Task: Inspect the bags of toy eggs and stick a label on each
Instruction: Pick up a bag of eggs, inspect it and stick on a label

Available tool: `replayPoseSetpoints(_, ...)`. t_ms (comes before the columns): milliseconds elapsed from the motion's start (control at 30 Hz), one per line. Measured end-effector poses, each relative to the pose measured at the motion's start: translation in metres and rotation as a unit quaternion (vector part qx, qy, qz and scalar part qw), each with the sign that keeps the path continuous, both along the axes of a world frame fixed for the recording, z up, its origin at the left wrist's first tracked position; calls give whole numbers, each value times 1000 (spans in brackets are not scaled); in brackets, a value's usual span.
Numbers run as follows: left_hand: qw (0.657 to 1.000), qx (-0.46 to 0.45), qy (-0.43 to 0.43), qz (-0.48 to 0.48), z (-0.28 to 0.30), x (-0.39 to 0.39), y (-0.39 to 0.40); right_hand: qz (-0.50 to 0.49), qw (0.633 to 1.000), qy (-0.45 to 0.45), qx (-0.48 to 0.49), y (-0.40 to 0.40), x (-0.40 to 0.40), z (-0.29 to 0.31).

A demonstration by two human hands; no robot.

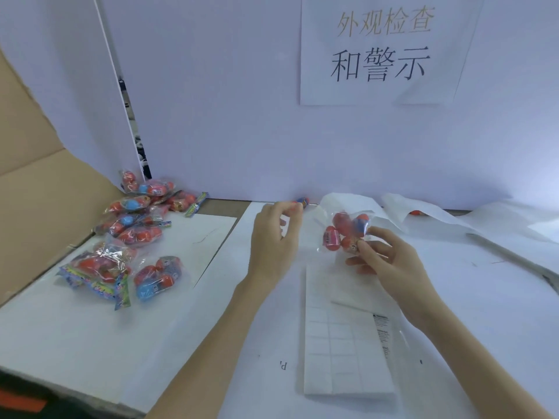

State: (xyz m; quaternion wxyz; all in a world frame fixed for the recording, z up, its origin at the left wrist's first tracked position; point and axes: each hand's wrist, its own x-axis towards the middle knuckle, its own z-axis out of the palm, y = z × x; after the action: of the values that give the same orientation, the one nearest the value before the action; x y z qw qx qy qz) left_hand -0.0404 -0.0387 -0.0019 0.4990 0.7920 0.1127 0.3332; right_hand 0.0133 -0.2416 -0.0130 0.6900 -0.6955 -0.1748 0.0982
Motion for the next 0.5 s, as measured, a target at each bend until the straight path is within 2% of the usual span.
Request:
replayPoseSetpoints(167,984,-21,67,-164,-8,-4,-11,52,998,-21,-15,5,-5,-1)
replayPoseSetpoints(233,985,-36,52,-162,-13,0,-15,75,996,-25,-28,6,-7,1)
replayPoseSetpoints(300,986,-89,21,-138,-14,3,-14,102,993,-25,-56,2,-6,4)
replayPoseSetpoints(367,981,-141,-20,-129,-14,6,-9,153,980,-30,-120,-4,-3,7)
replayPoseSetpoints(467,986,-117,-48,-104,-12,7,0,228,935,-85,-259,-12,-1,4)
replayPoseSetpoints(500,989,-101,-47,-96,-12,9,2,224,930,-99,-273,-14,-1,4)
